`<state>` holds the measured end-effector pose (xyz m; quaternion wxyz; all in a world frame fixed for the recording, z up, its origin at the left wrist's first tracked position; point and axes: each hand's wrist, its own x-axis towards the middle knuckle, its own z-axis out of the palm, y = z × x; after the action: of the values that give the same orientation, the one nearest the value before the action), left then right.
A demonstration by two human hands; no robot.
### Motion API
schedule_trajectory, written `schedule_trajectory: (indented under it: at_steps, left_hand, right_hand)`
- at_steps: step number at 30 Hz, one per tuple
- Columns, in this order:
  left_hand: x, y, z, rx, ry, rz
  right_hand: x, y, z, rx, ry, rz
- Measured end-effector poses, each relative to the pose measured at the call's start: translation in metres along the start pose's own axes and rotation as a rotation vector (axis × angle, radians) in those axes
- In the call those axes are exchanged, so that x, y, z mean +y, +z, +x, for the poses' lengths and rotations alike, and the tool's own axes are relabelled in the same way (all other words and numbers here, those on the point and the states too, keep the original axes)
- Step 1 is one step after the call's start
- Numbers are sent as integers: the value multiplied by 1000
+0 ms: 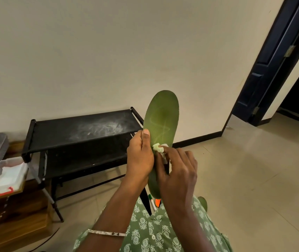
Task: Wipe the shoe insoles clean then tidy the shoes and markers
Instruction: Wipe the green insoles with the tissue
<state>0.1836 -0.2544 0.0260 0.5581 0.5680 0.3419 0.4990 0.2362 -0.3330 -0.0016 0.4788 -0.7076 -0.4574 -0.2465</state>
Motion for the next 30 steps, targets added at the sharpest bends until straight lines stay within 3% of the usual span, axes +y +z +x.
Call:
schedule_trajectory:
  at_steps: [4,12,20,30]
  left_hand:
    - [2,-1,0,2,4,11]
    - [2,5,-4,-39,13,24]
    - [0,4,-3,-64,-19,3]
    - [1,8,-8,-96,37,43]
  right_hand:
    - [1,-2,0,-8,-33,-47]
    - [19,-12,14,46,96,-51]
    - [1,-7,1,3,-22,-64]
    - [20,-15,14,32,105,-94]
